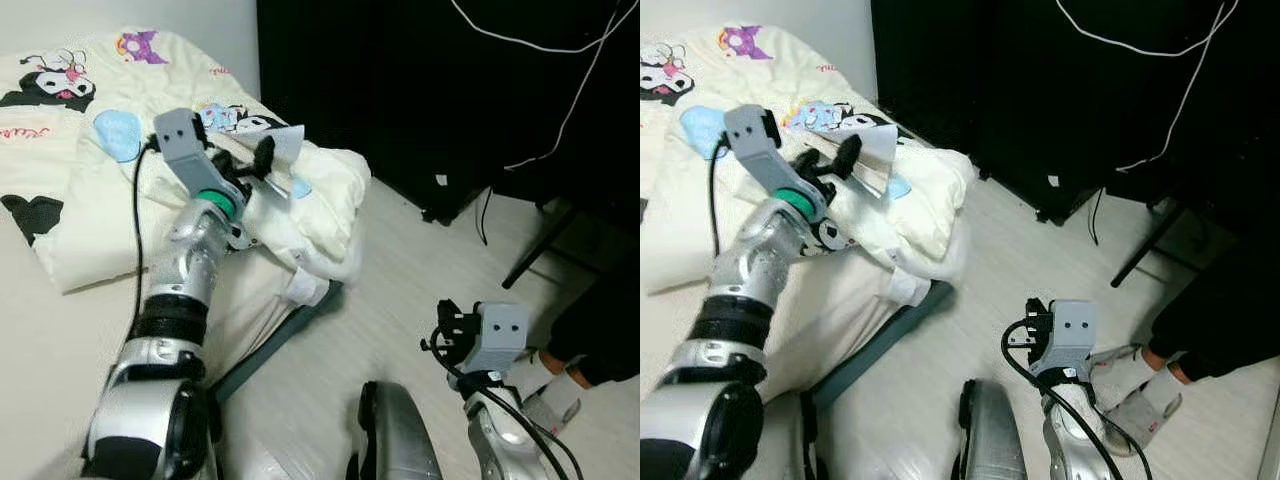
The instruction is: Clean up the room
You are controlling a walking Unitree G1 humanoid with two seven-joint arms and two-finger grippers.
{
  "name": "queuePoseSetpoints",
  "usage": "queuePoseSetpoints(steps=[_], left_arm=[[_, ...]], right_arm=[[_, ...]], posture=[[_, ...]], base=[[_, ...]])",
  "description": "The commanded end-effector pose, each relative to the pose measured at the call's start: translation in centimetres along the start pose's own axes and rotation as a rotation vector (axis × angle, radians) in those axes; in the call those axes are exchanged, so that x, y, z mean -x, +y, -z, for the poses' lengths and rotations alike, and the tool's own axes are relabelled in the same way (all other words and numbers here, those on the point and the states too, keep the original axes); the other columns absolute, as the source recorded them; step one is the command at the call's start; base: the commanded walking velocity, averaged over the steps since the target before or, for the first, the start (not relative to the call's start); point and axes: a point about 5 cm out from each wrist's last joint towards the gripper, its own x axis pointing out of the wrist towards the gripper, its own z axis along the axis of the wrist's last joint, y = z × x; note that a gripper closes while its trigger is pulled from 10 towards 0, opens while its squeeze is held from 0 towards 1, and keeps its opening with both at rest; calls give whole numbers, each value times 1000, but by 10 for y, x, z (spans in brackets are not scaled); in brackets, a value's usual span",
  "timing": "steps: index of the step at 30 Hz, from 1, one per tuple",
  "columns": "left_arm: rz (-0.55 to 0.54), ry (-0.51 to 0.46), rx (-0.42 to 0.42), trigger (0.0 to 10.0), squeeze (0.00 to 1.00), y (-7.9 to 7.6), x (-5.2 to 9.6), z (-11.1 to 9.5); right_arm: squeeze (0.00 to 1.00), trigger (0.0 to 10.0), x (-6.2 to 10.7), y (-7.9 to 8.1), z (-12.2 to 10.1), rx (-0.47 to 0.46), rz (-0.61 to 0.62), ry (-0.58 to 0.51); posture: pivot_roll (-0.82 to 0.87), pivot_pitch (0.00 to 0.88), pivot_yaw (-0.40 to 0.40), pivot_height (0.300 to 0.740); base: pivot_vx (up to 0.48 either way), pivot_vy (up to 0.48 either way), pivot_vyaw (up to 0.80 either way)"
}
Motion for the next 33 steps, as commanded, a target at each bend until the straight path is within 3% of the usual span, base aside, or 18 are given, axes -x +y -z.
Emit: queuePoseSetpoints(steps=[1,4,9,10,12,13,15,18,20,27,28,30,33], left_arm=[[-24,90,7,10000,0,1,2,22],[-46,187,63,10000,0,-5,4,52],[-97,227,112,10000,0,-5,6,66],[-118,229,194,10000,0,-6,5,67],[-118,229,194,10000,0,-6,5,67],[-124,225,234,10000,0,-7,4,67],[-107,204,408,10000,0,-7,-1,58],[-107,204,408,10000,0,-7,-1,58],[-80,196,472,10000,0,-5,-3,53],[74,177,575,10000,0,-2,-4,43],[74,177,575,10000,0,-2,-4,43],[112,146,656,10000,0,1,-3,38],[99,154,673,10000,0,2,-3,40]], right_arm=[[0,10000,3,-1,5,-6,12,24],[0,10000,5,-3,6,-3,18,26],[0,10000,5,-5,5,-2,28,25],[0,10000,5,-4,6,-3,29,25],[0,10000,5,-4,6,-3,29,25],[0,10000,5,-4,6,-4,29,24],[0,10000,5,-3,6,-4,29,23],[0,10000,5,-3,6,-4,29,23],[0,10000,5,-4,6,-3,30,23],[0,10000,5,-4,6,-3,31,23],[0,10000,5,-4,6,-3,31,23],[0,10000,5,-3,6,-2,29,24],[0,10000,5,-2,6,0,25,25]], posture=[[-68,174,-20,571],[-82,172,-15,571],[-93,168,-10,571],[-97,165,-8,571],[-97,165,-8,571],[-97,165,-8,571],[-102,159,-5,571],[-102,159,-5,571],[-102,159,-5,571],[-104,155,-4,571],[-104,155,-4,571],[-104,155,-4,571],[-106,155,-7,571]], base=[[0,0,0],[0,0,0],[0,0,0],[0,0,0],[0,0,0],[0,0,0],[0,0,0],[0,0,0],[0,0,0],[0,0,0],[0,0,0],[0,0,0],[0,0,0]])
